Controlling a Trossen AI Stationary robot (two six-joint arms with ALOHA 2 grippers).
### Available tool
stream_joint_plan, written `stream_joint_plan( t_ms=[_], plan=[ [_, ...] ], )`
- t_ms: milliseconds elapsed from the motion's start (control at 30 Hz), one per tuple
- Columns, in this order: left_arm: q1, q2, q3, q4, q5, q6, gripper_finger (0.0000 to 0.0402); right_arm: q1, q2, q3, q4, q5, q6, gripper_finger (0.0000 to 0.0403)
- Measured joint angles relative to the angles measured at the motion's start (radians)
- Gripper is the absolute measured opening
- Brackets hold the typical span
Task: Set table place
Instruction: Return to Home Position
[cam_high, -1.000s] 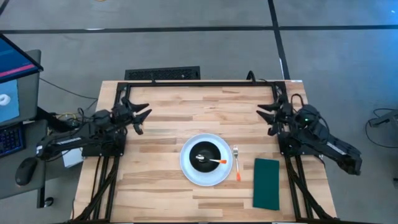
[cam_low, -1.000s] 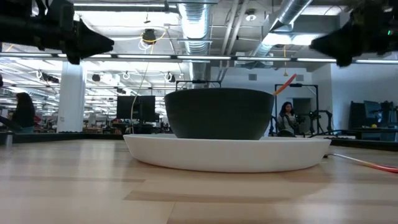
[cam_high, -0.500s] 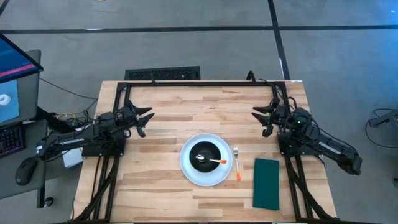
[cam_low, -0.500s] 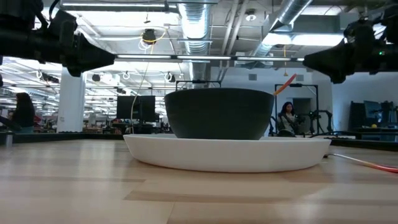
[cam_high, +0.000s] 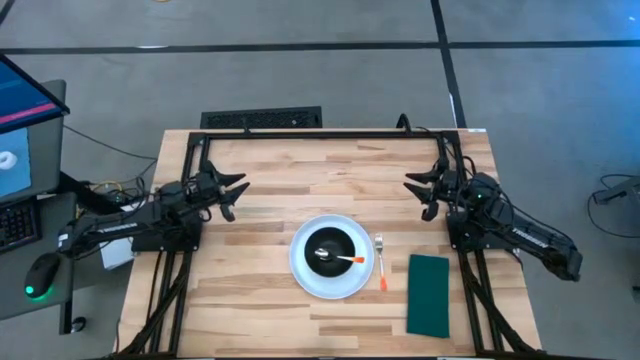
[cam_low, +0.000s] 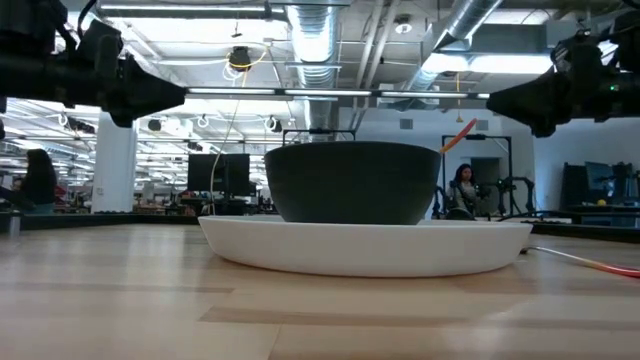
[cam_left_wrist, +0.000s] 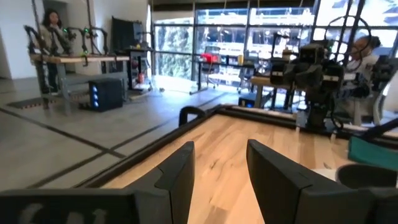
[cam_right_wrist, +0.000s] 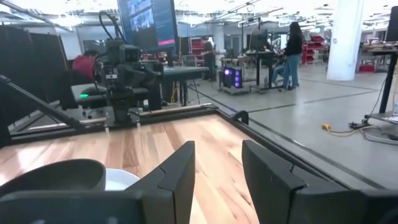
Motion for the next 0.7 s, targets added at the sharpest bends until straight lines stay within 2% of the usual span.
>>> stream_joint_plan(
  t_ms=[267,533,700],
  plan=[
    [0.0,0.0,0.001,0.009,-0.003,0.007,0.0137,0.0,0.0,0.0,0.0,0.0,0.0,0.0155],
    [0.0,0.0,0.0,-0.16,-0.001,-0.037,0.0137,0.0,0.0,0.0,0.0,0.0,0.0,0.0157],
    [0.0,0.003,0.0,-0.163,0.035,-0.052,0.0137,0.0,0.0,0.0,0.0,0.001,0.0,0.0155]
  ],
)
